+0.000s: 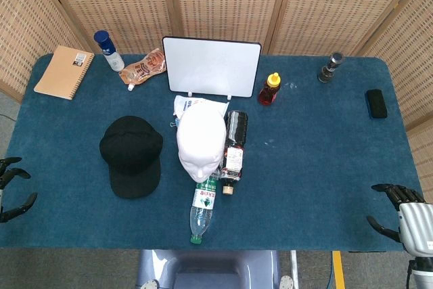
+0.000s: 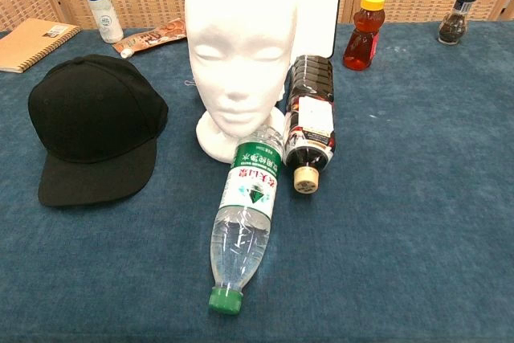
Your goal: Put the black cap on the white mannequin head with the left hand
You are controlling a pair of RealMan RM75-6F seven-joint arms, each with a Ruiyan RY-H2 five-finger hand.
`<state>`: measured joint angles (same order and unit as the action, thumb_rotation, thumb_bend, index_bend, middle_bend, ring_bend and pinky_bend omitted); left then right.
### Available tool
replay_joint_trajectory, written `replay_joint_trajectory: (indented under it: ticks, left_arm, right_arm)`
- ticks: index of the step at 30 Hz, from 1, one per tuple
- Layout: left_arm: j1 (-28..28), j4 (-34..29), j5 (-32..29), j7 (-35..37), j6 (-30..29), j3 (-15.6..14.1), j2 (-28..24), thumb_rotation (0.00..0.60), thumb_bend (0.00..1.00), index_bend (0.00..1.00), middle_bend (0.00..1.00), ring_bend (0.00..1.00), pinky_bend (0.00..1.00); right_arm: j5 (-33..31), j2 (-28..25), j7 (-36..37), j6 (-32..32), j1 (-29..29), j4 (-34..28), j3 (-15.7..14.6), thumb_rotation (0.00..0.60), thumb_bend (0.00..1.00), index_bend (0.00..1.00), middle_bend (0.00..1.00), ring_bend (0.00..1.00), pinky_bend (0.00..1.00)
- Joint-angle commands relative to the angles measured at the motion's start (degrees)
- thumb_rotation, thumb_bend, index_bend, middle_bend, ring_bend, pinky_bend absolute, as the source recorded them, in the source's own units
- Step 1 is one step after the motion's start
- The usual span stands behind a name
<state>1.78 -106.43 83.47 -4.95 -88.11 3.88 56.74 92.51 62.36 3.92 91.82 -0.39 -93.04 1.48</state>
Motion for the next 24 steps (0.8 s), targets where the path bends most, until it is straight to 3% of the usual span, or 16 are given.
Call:
replay_joint_trajectory:
  ticks: [1, 24]
  left_arm:
    - [0.17, -0.05, 0.07, -0.18, 0.26, -0.08, 0.12, 0.6, 0.24, 0.42, 0.23, 0.17, 0.31]
    - [-0.06, -0.6, 1.2, -0.01, -0.54, -0.51, -0.63, 0.6, 0.24, 0.42, 0.23, 0.17, 0.31]
  right_arm:
    - [-0.13, 0.08, -0.02, -0.09, 0.05, -0.02, 0.06, 0.6, 0.2, 0.32, 0.37, 0.33, 0.32]
    - [0.43, 0.22, 0.81, 0.31, -0.18, 0.48, -0.24, 0.6, 0.2, 0.32, 0.37, 0.33, 0.32]
